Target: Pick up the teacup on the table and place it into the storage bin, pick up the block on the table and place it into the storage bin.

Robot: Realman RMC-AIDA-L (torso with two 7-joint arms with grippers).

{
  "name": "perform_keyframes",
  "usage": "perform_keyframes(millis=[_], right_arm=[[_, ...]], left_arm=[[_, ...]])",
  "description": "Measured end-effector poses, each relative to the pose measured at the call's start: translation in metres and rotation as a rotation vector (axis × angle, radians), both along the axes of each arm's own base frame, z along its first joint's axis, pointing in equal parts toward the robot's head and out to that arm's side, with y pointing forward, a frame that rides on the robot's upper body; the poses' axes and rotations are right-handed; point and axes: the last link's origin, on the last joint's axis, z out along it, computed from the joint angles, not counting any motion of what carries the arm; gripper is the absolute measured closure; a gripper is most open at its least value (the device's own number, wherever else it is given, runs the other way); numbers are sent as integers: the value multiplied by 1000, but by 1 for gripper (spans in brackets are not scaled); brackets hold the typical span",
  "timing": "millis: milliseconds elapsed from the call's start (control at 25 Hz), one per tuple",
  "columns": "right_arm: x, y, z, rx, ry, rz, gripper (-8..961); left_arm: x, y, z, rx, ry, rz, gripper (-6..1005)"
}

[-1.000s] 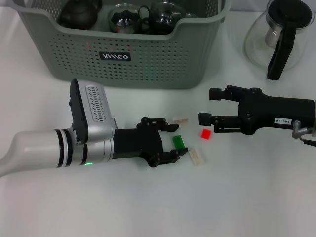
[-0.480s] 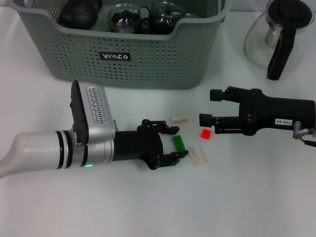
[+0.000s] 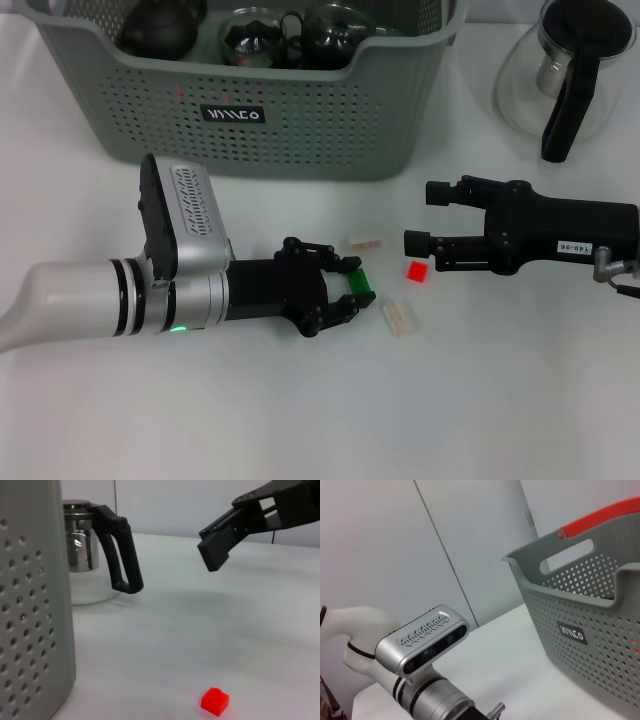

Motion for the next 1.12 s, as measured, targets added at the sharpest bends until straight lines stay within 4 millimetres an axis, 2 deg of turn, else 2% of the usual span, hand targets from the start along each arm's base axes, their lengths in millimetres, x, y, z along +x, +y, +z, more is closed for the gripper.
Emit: perform_keyframes(millis=[200, 360, 640, 840, 920, 1040, 1120], right_arm=[[0, 0, 0, 1, -1, -1, 6], [0, 1, 1, 2, 1, -1, 7], [1, 0, 2, 3, 2, -5, 6], [1, 0, 2, 2, 3, -6, 6], [0, 0, 1, 1, 5, -4, 6], [-1, 1, 1, 1, 4, 0, 6], [-2, 2, 1, 1, 5, 2, 6]], left_arm=[[1, 1, 1, -4, -6, 2, 595], [4, 2, 17, -27, -75, 35, 590], [2, -11, 87, -88, -231, 26, 582], [13, -19, 141, -73, -397, -73, 577], [23, -13, 162, -46, -468, -120, 574], [42, 6, 182, -15, -519, -143, 571], [61, 29, 195, 16, -538, -130, 569]])
